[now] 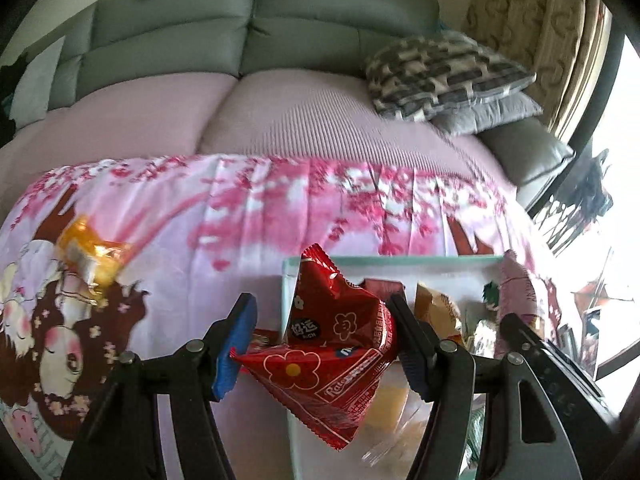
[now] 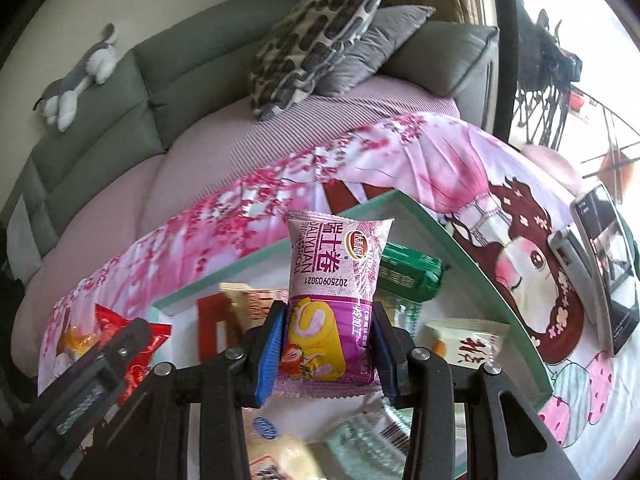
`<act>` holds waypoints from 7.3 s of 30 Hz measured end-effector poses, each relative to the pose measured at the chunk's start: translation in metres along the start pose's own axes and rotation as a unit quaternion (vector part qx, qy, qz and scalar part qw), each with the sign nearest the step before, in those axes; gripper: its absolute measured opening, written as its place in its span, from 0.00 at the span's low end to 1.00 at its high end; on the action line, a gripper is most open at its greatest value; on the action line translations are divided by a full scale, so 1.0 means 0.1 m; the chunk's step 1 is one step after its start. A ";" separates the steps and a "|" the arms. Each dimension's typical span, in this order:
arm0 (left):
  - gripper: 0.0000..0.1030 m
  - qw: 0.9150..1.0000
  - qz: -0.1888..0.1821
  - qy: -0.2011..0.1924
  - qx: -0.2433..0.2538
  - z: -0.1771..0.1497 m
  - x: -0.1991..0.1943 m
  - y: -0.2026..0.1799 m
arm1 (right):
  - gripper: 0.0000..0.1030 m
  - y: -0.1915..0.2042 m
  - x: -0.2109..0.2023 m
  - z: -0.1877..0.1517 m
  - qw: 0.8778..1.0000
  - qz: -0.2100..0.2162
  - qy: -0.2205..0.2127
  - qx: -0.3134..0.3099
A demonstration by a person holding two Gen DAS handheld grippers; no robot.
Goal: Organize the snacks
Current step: 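Carry the purple packet and red bag over the tray with both grippers, then open both grippers to drop the purple packet and red bag into the tray, then move both grippers back toward the remaining snacks, then grasp the small red candy packet with the right gripper while the left gripper grasps the orange packet, then carry the red candy packet and orange packet over the tray with both grippers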
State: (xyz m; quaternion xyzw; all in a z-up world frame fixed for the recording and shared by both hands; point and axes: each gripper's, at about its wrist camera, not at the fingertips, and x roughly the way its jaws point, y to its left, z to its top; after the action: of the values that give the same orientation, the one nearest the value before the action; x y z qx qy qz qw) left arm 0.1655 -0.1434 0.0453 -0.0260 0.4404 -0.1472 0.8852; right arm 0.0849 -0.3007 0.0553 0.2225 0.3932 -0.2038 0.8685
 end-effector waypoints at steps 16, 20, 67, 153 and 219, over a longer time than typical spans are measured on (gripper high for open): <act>0.81 1.000 0.021 0.018 0.014 0.03 0.11 -0.11 | 0.59 0.04 0.05 -0.01 0.999 -0.028 0.006 -0.036; 0.87 0.998 0.054 0.017 -0.001 0.05 0.09 0.03 | 0.92 0.14 0.08 -0.04 0.997 -0.041 0.007 -0.060; 1.00 0.919 0.351 -0.001 -0.180 -0.35 -0.76 2.57 | 1.00 2.26 -0.04 -0.81 0.975 0.110 0.026 -0.193; 1.00 0.967 0.197 0.007 -0.162 -0.13 -0.10 2.35 | 0.25 1.97 0.73 -0.85 0.992 0.055 0.019 -0.111; 0.50 0.994 0.052 -0.045 -0.088 -0.20 -0.70 1.00 | 0.25 0.21 -0.53 -0.27 0.995 0.066 -0.064 0.041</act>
State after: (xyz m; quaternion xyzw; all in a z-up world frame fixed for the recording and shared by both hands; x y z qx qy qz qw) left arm 0.1339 -0.0261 0.0694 -0.0877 0.4121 -0.0600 0.9049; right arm 0.0483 -0.2589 0.0848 0.2700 0.3123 -0.1762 0.8936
